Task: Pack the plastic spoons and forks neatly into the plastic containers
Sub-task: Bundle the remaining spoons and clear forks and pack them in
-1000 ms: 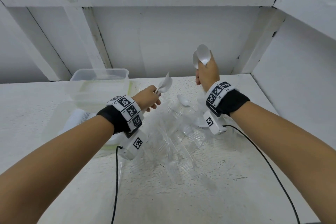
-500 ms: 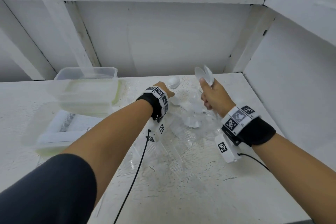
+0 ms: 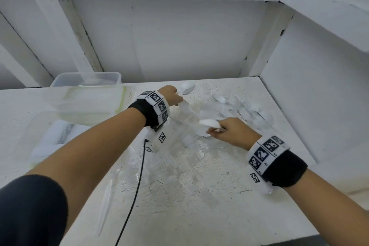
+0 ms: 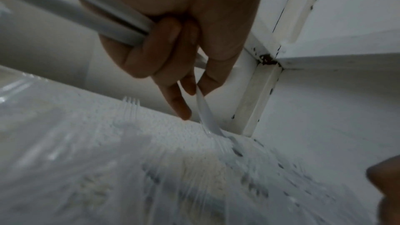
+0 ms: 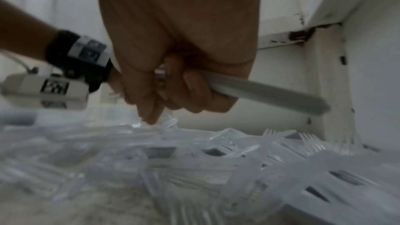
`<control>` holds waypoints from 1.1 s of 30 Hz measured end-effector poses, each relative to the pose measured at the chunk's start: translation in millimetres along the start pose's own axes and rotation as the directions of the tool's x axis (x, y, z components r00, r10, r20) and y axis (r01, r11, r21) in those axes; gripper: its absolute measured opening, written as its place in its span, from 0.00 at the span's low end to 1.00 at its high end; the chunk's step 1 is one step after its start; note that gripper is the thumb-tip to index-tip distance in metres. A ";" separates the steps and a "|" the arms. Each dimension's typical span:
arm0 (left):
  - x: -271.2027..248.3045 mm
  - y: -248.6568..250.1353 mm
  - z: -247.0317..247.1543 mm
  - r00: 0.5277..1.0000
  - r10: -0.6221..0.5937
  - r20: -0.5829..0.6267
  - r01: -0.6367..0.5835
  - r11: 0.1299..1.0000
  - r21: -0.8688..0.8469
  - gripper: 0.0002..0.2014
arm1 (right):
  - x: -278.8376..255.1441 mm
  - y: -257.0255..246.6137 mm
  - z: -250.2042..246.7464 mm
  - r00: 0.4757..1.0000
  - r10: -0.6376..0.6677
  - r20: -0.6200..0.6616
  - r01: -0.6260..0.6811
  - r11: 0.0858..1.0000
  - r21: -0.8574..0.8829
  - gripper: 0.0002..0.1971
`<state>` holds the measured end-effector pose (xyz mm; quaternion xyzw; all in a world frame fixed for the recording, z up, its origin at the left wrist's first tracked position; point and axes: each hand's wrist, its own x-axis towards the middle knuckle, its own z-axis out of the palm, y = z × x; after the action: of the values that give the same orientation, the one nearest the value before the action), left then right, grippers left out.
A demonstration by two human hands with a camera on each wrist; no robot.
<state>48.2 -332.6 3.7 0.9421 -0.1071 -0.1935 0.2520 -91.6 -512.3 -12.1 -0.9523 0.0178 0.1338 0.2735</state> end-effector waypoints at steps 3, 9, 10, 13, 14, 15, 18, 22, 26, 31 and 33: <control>-19.8 -11.1 -20.3 0.994 0.035 -0.103 -0.039 0.999 -0.037 0.04 | 0.2 -4.7 7.1 0.996 -0.085 0.001 0.080 0.941 -0.328 0.14; -52.3 -40.1 -54.8 0.951 0.025 -0.310 -0.043 0.998 -0.051 0.05 | 5.6 -4.5 16.3 0.994 -0.113 0.016 0.106 0.859 -0.501 0.15; -57.0 -45.6 -58.0 0.944 0.021 -0.330 -0.038 0.998 -0.045 0.05 | 6.4 -4.2 17.7 0.993 -0.115 0.015 0.106 0.848 -0.519 0.15; -70.0 -62.0 -62.5 0.928 0.001 -0.374 -0.032 0.996 -0.077 0.05 | 7.6 -4.5 20.3 0.990 -0.137 -0.011 0.105 0.806 -0.583 0.16; -74.0 -67.1 -62.7 0.924 -0.011 -0.381 -0.029 0.995 -0.099 0.05 | 7.2 -5.2 21.1 0.989 -0.148 -0.017 0.109 0.795 -0.597 0.16; -77.9 -71.6 -62.7 0.923 -0.023 -0.385 -0.024 0.993 -0.118 0.05 | 6.6 -5.8 22.0 0.987 -0.158 -0.022 0.113 0.789 -0.604 0.16; -88.2 -80.7 -62.0 0.920 -0.041 -0.390 -0.016 0.990 -0.140 0.04 | 4.1 -7.5 24.3 0.987 -0.161 -0.017 0.118 0.786 -0.607 0.16; -99.2 -87.4 -61.6 0.921 -0.066 -0.384 0.005 0.987 -0.158 0.04 | 4.5 -9.6 26.4 0.990 -0.144 0.002 0.115 0.785 -0.609 0.16; -108.8 -92.7 -60.7 0.922 -0.079 -0.379 0.017 0.986 -0.164 0.04 | 3.9 -10.8 30.4 0.994 -0.108 -0.016 0.077 0.800 -0.595 0.16; -116.0 -97.3 -58.3 0.925 -0.076 -0.373 0.019 0.988 -0.156 0.04 | 1.9 -12.5 29.4 0.997 -0.083 0.004 0.068 0.788 -0.612 0.15; -118.6 -98.3 -56.9 0.925 -0.079 -0.371 0.020 0.987 -0.160 0.04 | -0.6 -15.1 28.6 0.995 -0.102 0.017 0.091 0.787 -0.611 0.15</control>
<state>-24.7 -188.9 35.2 0.9418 -0.0179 -0.0236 0.3347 -97.7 -484.5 -27.5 -0.9904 -0.0727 0.1099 -0.0420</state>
